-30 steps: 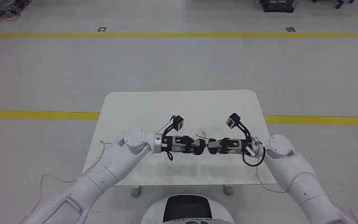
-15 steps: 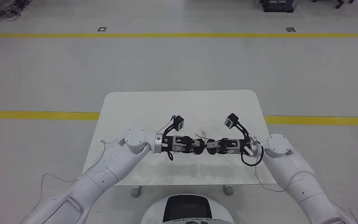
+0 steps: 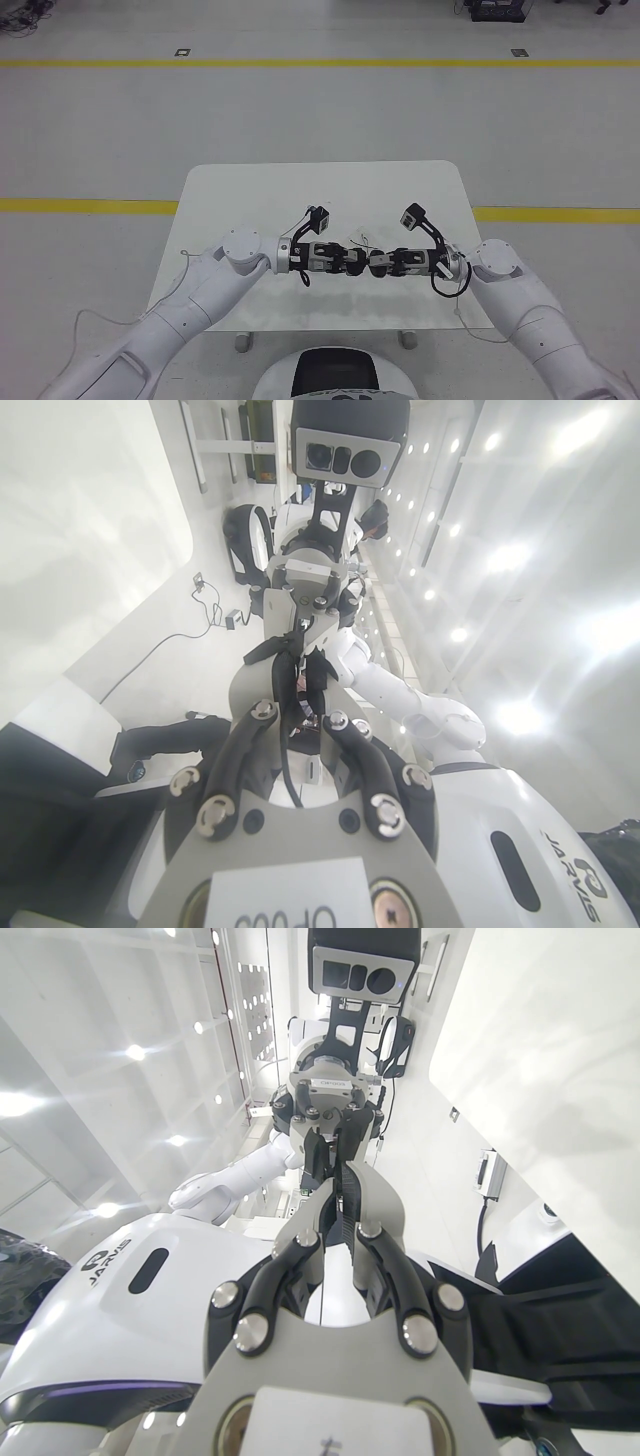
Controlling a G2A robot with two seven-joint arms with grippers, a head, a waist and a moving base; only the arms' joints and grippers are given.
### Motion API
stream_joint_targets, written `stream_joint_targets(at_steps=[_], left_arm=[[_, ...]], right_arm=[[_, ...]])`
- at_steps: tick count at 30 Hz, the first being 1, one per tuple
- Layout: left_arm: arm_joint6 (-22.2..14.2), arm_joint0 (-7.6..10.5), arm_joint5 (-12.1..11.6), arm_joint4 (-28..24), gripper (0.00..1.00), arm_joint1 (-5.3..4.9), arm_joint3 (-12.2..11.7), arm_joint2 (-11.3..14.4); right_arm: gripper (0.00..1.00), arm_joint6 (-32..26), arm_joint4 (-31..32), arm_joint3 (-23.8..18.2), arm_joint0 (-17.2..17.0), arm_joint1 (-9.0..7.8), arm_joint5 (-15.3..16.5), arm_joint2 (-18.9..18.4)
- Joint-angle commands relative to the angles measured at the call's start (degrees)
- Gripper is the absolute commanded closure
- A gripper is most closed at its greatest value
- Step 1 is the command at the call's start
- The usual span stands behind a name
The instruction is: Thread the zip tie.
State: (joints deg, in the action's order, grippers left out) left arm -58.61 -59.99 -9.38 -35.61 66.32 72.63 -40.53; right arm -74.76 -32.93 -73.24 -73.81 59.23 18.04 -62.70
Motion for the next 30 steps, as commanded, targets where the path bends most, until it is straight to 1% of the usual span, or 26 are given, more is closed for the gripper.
stream_joint_targets(at_steps=[1, 7, 9, 14, 16, 17, 20, 24, 28, 30], left_arm=[[0.0, -0.02, 0.0, 0.0, 0.91, 0.01, 0.0, 0.0], [0.0, -0.02, 0.0, 0.0, 0.93, 0.02, 0.0, 0.0], [-0.1, -0.01, 0.0, 0.0, 1.00, 0.03, -0.1, 0.0], [-0.2, -0.03, 0.0, 0.1, 1.00, 0.07, -0.2, 0.0], [-0.1, -0.01, -0.1, 0.2, 1.00, 0.09, -0.3, 0.1], [-0.1, 0.01, -0.2, 0.4, 1.00, 0.10, -0.4, 0.1], [0.3, 0.11, -0.6, 1.2, 1.00, 0.09, -0.7, 0.2], [0.8, 0.22, -1.7, 2.8, 1.00, -0.01, -1.0, 0.0], [0.5, 0.06, -3.6, 3.5, 1.00, -0.27, -1.0, -0.6], [-0.2, 0.13, -5.3, 4.5, 1.00, -0.47, -1.0, -1.0]], right_arm=[[1.00, -0.1, 0.0, 0.0, 0.0, -0.01, 0.0, 0.0], [1.00, 0.0, 0.0, -0.1, -0.1, -0.03, 0.0, -0.1], [1.00, 0.0, 0.1, -0.1, -0.2, -0.04, 0.0, -0.1], [1.00, 0.0, 0.1, 0.0, -0.2, -0.04, -0.1, -0.1], [0.52, 0.3, 0.0, 0.1, -0.2, -0.04, -0.2, -0.1], [0.00, 0.5, -0.3, 0.2, -0.2, -0.03, -0.3, -0.2], [0.00, 0.9, -0.8, 0.3, -0.4, -0.11, -0.5, -0.8], [0.00, 1.3, -0.9, -0.2, -1.0, -0.37, -0.5, -1.9], [0.00, 1.9, -0.8, -1.0, -1.6, -0.63, -0.9, -2.9], [0.00, 1.9, -0.7, -1.2, -1.7, -0.67, -1.0, -3.0]])
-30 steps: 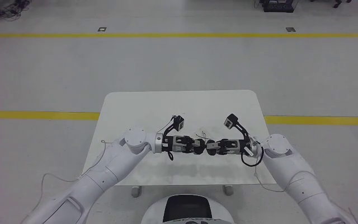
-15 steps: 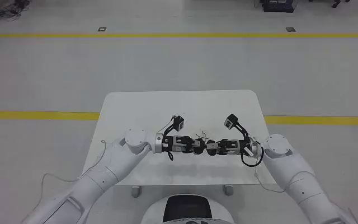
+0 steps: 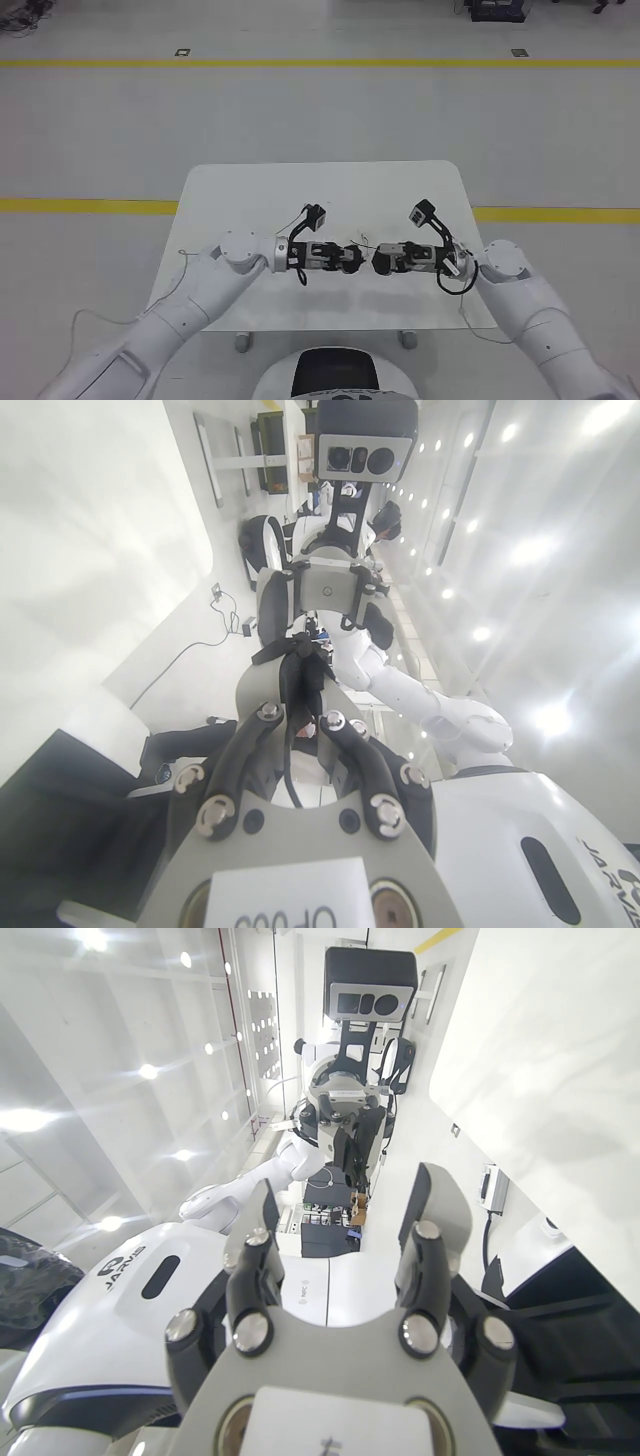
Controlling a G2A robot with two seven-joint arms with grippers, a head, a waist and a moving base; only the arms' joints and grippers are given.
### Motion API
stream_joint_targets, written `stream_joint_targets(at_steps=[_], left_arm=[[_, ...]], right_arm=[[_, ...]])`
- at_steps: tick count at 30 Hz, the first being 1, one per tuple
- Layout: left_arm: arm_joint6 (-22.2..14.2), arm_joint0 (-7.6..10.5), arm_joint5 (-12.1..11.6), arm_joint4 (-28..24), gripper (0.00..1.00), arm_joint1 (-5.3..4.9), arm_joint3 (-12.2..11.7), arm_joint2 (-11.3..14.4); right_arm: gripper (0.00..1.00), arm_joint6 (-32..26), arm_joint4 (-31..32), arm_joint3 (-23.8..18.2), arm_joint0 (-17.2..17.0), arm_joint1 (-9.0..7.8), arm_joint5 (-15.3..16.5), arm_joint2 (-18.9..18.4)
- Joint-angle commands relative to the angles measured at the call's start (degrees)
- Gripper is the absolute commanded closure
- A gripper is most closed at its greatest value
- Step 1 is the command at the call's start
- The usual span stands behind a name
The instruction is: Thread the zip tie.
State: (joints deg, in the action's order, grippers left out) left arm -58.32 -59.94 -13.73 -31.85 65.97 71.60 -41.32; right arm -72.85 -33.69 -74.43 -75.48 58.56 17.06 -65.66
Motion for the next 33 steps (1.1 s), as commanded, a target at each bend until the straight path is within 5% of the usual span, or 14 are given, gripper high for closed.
stream_joint_targets(at_steps=[1, 8, 11, 16, 26, 33], left_arm=[[-0.7, 0.12, -1.7, 1.6, 1.00, -0.22, 0.2, -0.2], [-0.7, 0.12, -1.7, 1.6, 1.00, -0.22, 0.2, -0.2], [4.2, -0.06, -1.9, 6.9, 1.00, -0.54, 0.0, -0.6], [4.2, -0.88, -4.1, 7.2, 1.00, -1.91, -1.3, -4.3], [3.9, -3.95, -5.8, 8.6, 1.00, -4.19, 1.4, -9.5], [4.5, -4.31, -5.6, 7.9, 1.00, -4.44, 1.2, -10.3]], right_arm=[[0.00, 0.0, 0.0, 0.0, 0.0, 0.00, 0.0, 0.0], [0.00, 0.0, 0.0, 0.0, 0.0, 0.00, 0.0, 0.0], [0.00, 0.0, 0.0, 0.0, 0.0, 0.00, 0.0, 0.0], [0.00, 0.0, 0.0, 0.0, 0.0, 0.00, 0.0, 0.0], [0.00, 0.4, 0.1, -0.1, 0.0, 0.01, -0.1, 0.0], [0.00, 0.7, 13.4, -3.3, 3.8, -1.30, -3.3, -2.4]])
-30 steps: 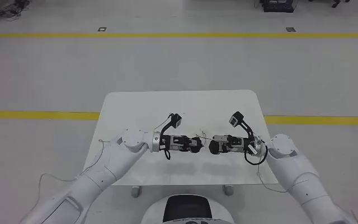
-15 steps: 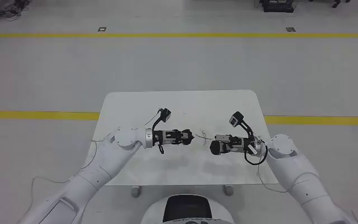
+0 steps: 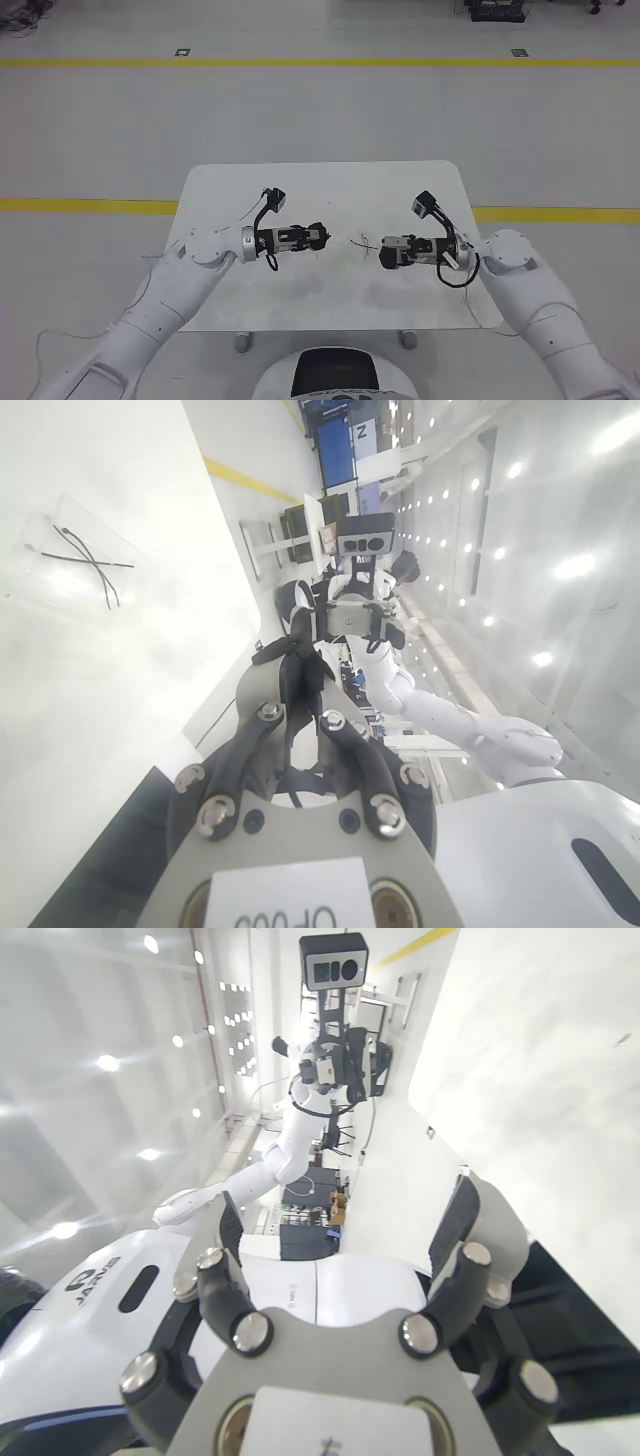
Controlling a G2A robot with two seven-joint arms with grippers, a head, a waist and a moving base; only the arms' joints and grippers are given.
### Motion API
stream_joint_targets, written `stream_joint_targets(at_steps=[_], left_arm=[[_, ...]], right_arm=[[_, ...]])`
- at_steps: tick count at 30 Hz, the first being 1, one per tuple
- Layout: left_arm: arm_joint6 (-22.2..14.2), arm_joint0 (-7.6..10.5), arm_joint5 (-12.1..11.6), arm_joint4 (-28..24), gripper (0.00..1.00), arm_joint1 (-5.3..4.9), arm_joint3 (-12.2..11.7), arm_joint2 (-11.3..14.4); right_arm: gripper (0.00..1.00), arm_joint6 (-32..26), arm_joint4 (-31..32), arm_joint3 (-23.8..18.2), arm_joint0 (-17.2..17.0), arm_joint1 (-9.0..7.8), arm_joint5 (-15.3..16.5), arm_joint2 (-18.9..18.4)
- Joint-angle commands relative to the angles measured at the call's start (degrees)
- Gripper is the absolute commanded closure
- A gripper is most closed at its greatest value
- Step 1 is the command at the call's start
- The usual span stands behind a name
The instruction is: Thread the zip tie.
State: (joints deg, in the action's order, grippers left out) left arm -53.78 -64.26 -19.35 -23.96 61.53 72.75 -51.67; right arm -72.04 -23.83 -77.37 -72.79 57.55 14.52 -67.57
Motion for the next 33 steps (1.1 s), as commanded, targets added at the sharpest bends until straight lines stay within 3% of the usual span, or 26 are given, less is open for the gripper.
stream_joint_targets(at_steps=[1, 6, 9, 15, 31, 33], left_arm=[[0.0, 0.01, 0.0, 0.0, 1.00, 0.00, 0.0, 0.0], [0.0, 0.01, 0.0, 0.0, 1.00, 0.00, 0.0, 0.0], [0.0, 0.01, 0.0, 0.0, 1.00, 0.00, 0.0, 0.0], [0.0, 0.01, 0.0, 0.0, 1.00, 0.00, 0.0, 0.0], [0.0, 0.01, 0.0, 0.0, 1.00, 0.00, 0.0, 0.0], [0.0, 0.01, 0.0, 0.0, 1.00, 0.00, 0.0, 0.0]], right_arm=[[0.00, -0.5, 5.4, -0.6, 1.7, -0.44, -1.3, -0.5], [0.00, -4.4, 17.8, -0.3, 8.1, -0.79, -2.2, 1.7], [0.00, -5.9, 23.9, 2.8, 13.1, -0.18, -1.5, 5.5], [0.00, -5.2, 27.0, 12.5, 22.9, 3.18, 3.2, 15.4], [0.00, -5.2, 27.0, 12.9, 23.4, 3.37, 3.3, 15.8], [0.00, -3.5, 30.2, 11.6, 23.0, 3.47, 3.6, 17.0]])
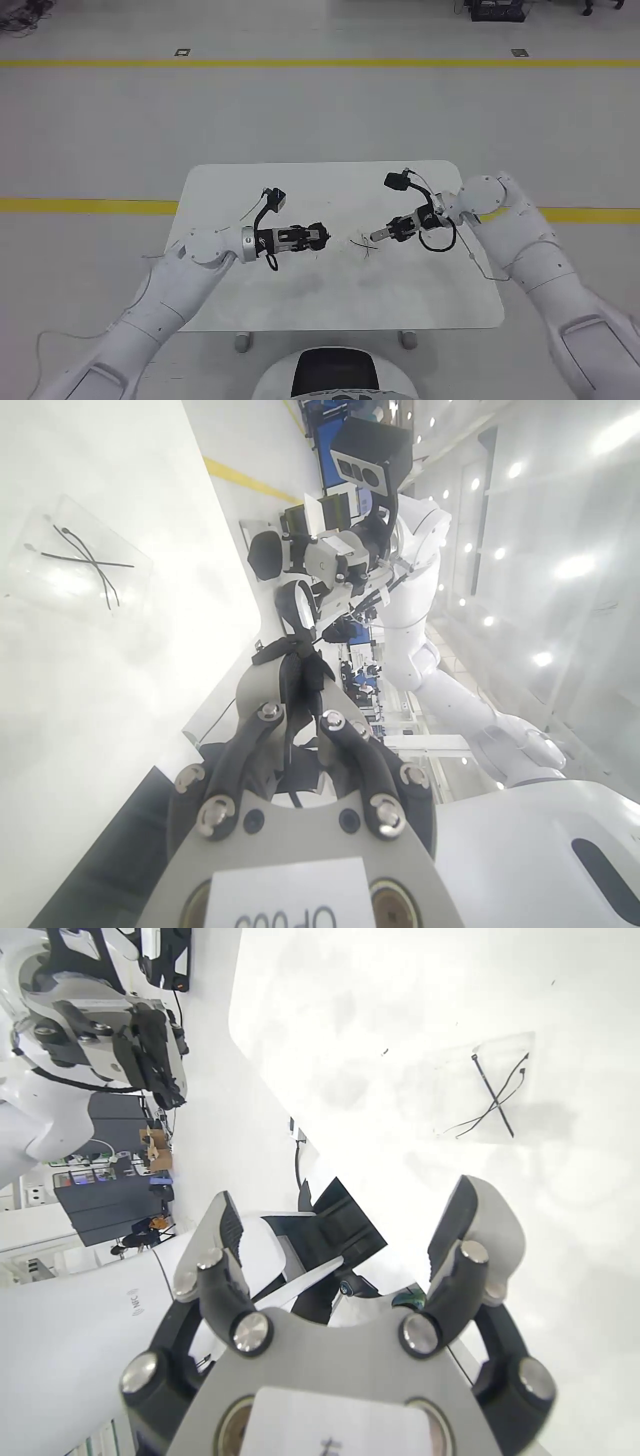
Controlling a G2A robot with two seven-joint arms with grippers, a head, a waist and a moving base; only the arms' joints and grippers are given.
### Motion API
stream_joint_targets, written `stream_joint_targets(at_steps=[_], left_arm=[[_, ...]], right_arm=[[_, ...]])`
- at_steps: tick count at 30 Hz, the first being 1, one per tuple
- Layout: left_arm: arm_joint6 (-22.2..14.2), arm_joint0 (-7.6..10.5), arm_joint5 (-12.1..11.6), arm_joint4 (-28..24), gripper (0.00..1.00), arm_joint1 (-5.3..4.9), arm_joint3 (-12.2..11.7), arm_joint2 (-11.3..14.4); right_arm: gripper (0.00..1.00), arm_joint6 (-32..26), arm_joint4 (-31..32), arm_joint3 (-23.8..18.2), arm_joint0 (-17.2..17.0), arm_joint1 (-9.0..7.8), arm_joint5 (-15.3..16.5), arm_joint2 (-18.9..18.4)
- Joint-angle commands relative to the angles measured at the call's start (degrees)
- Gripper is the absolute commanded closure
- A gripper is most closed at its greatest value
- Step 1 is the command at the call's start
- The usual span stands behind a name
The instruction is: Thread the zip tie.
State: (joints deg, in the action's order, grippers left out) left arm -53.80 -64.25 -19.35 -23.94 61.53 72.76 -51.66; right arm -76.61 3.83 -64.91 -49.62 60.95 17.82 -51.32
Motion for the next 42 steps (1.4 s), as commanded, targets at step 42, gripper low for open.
stream_joint_targets(at_steps=[42], left_arm=[[0.0, 0.00, 0.0, 0.0, 1.00, 0.00, 0.0, 0.0]], right_arm=[[0.00, 22.5, 35.8, 16.8, 10.8, 14.53, -0.4, 28.2]])
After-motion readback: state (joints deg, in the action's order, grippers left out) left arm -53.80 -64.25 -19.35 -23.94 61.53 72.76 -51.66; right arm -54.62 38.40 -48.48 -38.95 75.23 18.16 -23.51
